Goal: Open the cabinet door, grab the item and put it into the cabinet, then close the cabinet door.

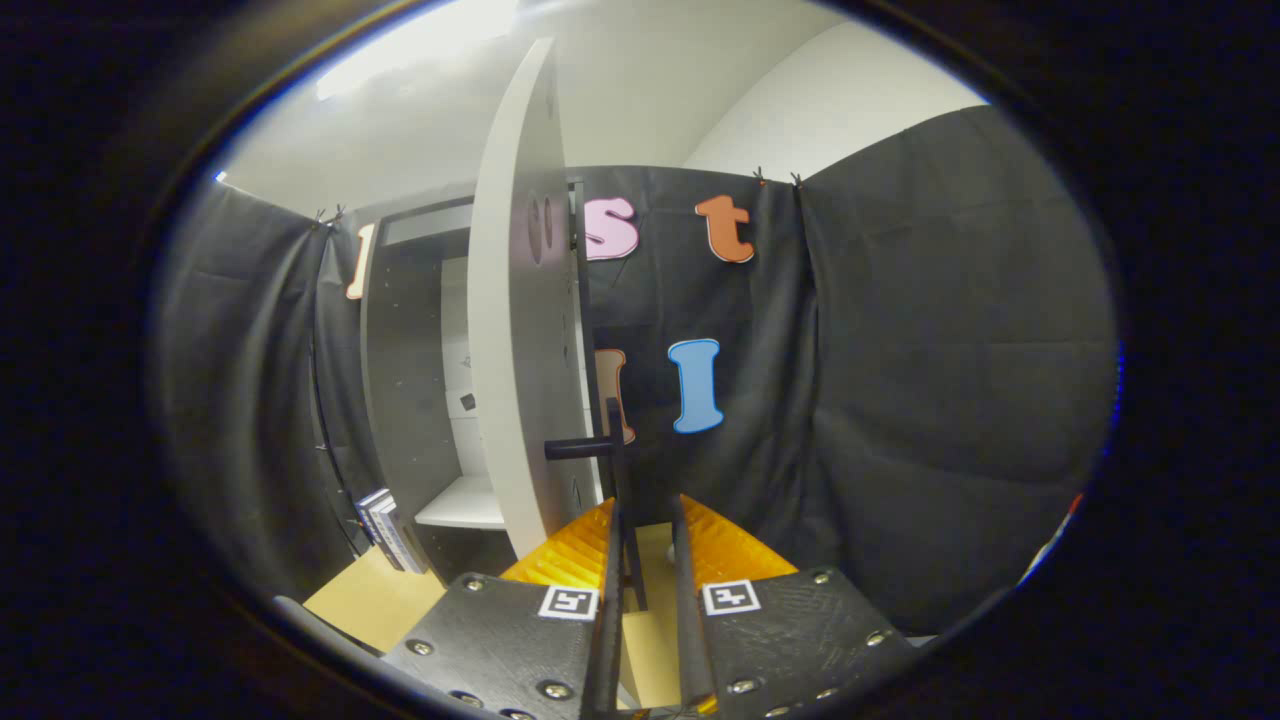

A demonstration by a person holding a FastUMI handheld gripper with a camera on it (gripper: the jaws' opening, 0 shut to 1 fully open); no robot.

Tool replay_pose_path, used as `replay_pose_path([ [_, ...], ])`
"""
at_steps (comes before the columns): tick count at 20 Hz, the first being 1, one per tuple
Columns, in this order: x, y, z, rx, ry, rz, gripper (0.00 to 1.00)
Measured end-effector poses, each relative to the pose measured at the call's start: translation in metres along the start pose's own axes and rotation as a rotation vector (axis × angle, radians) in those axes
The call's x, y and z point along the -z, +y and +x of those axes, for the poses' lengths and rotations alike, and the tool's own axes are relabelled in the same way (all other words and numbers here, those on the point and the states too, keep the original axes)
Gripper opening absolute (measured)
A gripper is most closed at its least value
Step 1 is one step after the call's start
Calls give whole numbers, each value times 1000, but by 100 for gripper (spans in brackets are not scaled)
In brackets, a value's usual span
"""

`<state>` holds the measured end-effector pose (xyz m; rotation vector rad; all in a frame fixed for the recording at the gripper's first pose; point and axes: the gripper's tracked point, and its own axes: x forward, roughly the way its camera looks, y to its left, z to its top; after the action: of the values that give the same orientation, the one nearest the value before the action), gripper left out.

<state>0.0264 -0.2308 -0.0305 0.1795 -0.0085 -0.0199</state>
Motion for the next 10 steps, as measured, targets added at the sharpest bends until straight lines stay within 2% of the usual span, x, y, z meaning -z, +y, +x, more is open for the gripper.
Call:
replay_pose_path([
  [3,0,-4,2,-28,7,2,24],
  [10,-2,-13,-10,-3,10,9,24],
])
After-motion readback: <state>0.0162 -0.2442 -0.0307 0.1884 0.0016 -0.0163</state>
